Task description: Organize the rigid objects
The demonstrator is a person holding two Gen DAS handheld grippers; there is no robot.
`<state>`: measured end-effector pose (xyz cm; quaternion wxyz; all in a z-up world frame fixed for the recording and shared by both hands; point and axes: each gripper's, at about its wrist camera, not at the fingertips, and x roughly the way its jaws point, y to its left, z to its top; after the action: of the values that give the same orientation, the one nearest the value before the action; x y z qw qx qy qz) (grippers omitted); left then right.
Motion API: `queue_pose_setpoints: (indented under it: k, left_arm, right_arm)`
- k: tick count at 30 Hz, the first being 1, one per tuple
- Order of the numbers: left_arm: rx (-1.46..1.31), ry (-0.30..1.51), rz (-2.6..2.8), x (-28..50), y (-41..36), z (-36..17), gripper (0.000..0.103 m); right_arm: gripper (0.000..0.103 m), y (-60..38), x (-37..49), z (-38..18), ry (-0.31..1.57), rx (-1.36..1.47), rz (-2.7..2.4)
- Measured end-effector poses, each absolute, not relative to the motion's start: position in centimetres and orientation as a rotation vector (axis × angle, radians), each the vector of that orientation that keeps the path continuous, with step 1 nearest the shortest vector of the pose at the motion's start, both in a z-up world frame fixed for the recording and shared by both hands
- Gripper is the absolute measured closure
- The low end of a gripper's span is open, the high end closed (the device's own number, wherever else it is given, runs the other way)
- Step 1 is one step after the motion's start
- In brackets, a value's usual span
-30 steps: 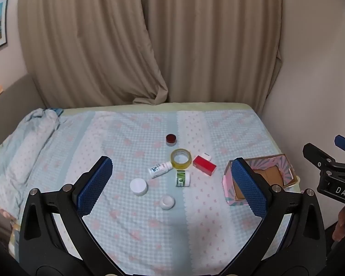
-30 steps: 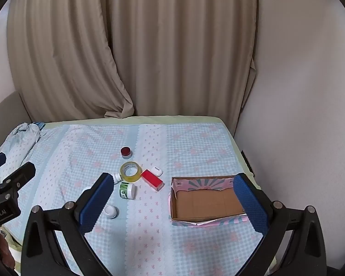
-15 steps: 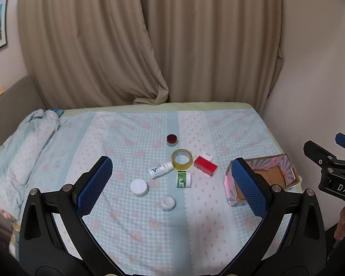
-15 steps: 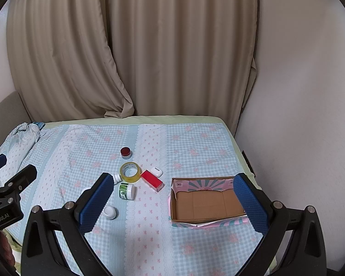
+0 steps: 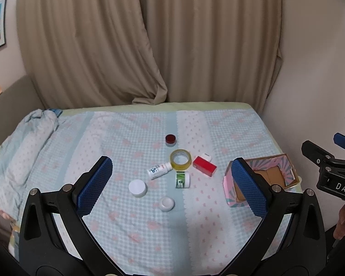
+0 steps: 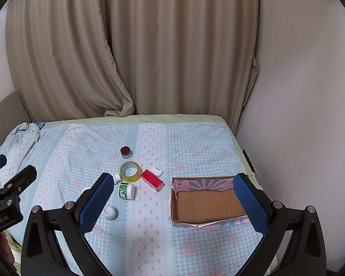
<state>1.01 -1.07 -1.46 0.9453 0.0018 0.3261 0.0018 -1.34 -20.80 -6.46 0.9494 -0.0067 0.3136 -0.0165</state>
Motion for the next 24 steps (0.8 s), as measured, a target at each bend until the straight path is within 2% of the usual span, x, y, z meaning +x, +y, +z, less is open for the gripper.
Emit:
queue_pose_setpoints:
  k: [24]
  left_arm:
    - [-0.004,0.670,0.007,1.04,-1.07,-1.71,0.001]
  right_arm:
    - [0.000,-20.78,-1.03,-6.43,0.643,-0.008,-0.030]
